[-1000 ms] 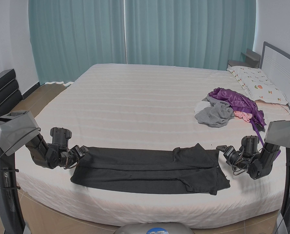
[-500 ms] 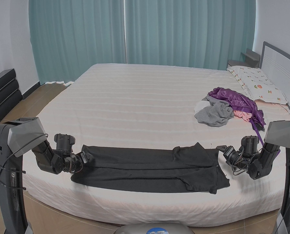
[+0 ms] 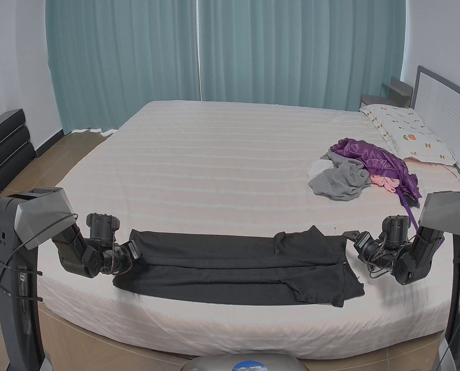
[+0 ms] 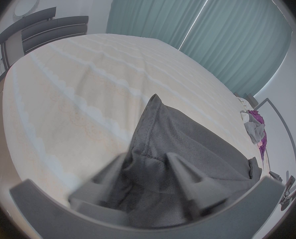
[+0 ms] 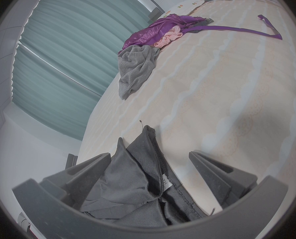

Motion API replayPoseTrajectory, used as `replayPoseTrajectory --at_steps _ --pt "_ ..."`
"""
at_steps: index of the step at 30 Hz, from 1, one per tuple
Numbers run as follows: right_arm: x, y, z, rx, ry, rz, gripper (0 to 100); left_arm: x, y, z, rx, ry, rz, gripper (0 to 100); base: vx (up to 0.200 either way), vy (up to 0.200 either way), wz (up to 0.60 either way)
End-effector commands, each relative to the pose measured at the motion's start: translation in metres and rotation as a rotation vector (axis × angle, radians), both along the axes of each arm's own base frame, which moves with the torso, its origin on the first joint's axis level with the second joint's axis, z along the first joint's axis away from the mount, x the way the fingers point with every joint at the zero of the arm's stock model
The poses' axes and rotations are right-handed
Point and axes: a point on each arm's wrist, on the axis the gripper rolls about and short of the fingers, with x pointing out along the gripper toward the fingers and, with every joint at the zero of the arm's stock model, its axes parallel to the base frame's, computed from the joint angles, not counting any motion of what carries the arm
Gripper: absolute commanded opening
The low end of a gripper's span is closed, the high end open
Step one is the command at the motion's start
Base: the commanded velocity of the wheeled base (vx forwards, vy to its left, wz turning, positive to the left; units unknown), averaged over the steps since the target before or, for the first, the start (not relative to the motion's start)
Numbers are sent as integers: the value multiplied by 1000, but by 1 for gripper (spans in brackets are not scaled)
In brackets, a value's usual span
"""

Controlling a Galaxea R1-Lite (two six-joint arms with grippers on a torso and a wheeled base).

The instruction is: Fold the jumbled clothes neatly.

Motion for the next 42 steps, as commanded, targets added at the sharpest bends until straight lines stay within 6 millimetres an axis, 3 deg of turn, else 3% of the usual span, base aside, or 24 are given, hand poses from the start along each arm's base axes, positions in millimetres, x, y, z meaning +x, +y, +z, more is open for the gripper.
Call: replayPoseTrajectory --at_steps 1,18,42 --pt "0 0 1 1 -2 -1 100 0 0 -1 -1 -3 1 0 0 0 0" --pt "0 0 1 1 -2 -1 100 -9 1 18 -36 -27 51 0 0 0 0" --pt "0 0 1 1 -1 1 100 -5 -4 20 -23 -45 65 0 0 0 0"
